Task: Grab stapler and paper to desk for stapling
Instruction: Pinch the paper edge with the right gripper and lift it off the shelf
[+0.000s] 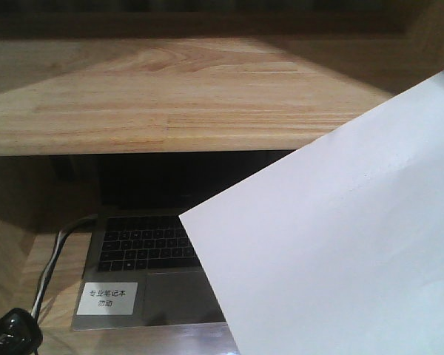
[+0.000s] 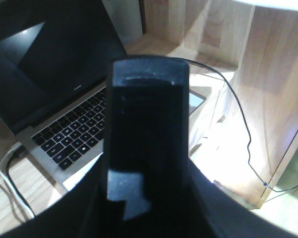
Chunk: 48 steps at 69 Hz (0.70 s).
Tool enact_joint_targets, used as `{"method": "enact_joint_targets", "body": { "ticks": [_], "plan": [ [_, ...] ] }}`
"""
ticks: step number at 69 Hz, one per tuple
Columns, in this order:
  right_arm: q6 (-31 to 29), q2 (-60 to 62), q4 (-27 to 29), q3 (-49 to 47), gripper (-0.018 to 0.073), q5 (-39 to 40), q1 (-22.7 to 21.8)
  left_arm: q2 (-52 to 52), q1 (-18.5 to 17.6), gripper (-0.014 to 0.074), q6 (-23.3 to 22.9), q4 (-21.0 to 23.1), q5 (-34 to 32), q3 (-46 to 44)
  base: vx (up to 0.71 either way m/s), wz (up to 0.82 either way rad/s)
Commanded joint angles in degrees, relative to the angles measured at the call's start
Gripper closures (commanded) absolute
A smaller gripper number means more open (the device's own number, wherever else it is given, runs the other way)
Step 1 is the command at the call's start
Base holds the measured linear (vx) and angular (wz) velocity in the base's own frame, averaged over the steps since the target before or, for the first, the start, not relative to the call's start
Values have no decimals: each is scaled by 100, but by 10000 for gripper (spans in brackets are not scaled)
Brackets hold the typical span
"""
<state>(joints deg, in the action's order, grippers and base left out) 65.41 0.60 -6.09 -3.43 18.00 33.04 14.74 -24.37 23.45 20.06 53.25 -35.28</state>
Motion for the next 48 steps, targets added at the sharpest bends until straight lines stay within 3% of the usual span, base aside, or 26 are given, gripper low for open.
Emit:
{"method": "enact_joint_targets", "body": {
  "ticks": [1, 48],
  "plan": [
    [-36, 53, -91, -153, 562, 328, 10, 78, -9, 603, 12, 199, -610, -182, 0, 0],
    [-63, 53, -91, -153, 562, 335, 10, 78, -9, 603, 12, 199, -610, -182, 0, 0]
  ]
}}
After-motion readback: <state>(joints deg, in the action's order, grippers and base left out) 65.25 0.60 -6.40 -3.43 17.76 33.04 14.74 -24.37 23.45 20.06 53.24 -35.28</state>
